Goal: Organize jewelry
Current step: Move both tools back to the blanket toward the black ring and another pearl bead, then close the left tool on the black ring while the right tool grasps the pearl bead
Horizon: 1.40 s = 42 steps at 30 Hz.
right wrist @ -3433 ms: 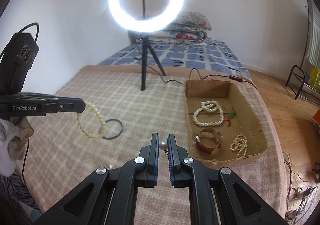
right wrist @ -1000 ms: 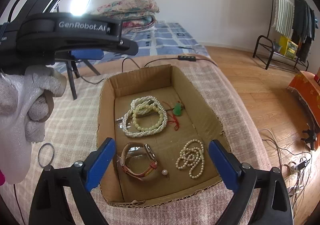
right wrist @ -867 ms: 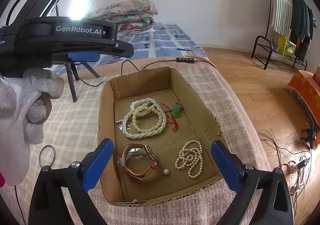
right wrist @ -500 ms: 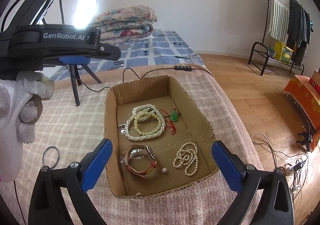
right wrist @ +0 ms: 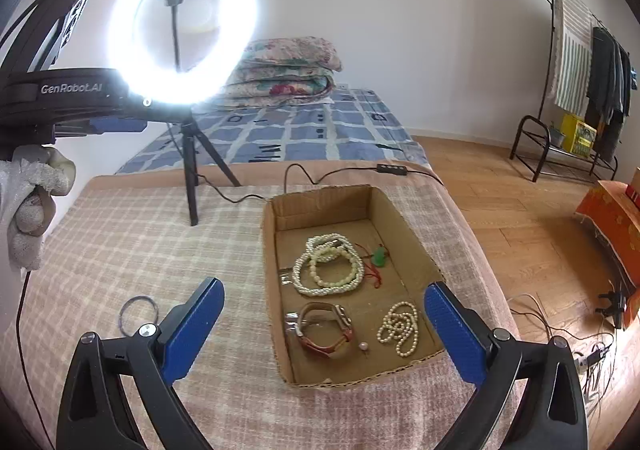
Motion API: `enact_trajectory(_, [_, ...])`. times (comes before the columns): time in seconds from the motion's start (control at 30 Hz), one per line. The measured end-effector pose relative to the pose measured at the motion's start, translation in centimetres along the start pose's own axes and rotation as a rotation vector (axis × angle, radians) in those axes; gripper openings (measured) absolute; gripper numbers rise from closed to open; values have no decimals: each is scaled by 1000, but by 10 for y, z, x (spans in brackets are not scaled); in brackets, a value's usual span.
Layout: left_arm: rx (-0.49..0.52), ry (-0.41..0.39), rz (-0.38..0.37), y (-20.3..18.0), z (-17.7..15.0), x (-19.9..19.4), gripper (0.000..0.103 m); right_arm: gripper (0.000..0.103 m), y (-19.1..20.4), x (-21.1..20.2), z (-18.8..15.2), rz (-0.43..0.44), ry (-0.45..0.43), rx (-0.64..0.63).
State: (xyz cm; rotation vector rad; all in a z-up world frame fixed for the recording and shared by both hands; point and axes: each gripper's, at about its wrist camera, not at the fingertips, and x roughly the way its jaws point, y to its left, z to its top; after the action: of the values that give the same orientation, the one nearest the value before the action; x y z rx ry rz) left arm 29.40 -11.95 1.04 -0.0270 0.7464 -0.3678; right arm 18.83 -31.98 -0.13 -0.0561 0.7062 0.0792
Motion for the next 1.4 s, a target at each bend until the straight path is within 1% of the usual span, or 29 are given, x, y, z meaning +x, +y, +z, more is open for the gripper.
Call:
enact_trajectory(0.17, [-1,1,23,27,-20,-24,76,101,17,-6,-1,48,-21,-27])
enact_trajectory(0.3, [-18,23,37,50,-40,-35,76,101,32,-10,-6,94,-37,-49])
enact_trajectory(0.47, [-41,63,45,74,-68,-39,76,96,51,-11,-13,163,-37,-84])
enact_trajectory(0.57, [-53,89,46,86,-84,-38,76,90,65,-11,-23,222,-24,-111])
enact_trajectory(0.63, [-76,112,39,95,-94,-34,76,84,77,-11,-32,265,-8,-142])
enact_trajectory(0.7, [-95,134,33,102,-102,-31,76,80,88,-10,-41,302,14,-177])
enact_trajectory(0.77, [-112,159,24,108,-111,-26,76,76,98,-5,-51,324,56,-211])
enact_trajectory(0.83, [-121,185,9,113,-121,-20,76,68,107,0,-62,348,99,-233])
enact_trajectory(0.93, [-138,228,-2,119,-135,-10,76,60,118,8,-77,390,158,-274])
enact_trajectory(0.97, [-143,242,-8,120,-139,-6,75,58,121,9,-82,398,171,-289])
enact_trajectory(1.0, [-145,255,-10,121,-142,-3,72,55,125,11,-86,405,183,-303])
enact_trajectory(1.07, [-143,282,-14,122,-149,4,70,54,131,14,-92,418,208,-325])
enact_trajectory(1.17, [-152,321,-19,124,-159,15,68,48,138,19,-100,443,239,-345])
enact_trajectory(1.2, [-155,334,-20,125,-161,19,63,46,139,20,-103,451,248,-351])
enact_trajectory(1.23, [-159,348,-20,126,-164,23,61,45,140,22,-105,458,258,-356])
enact_trajectory(1.4, [-212,388,-18,137,-171,40,59,43,147,29,-117,473,295,-376])
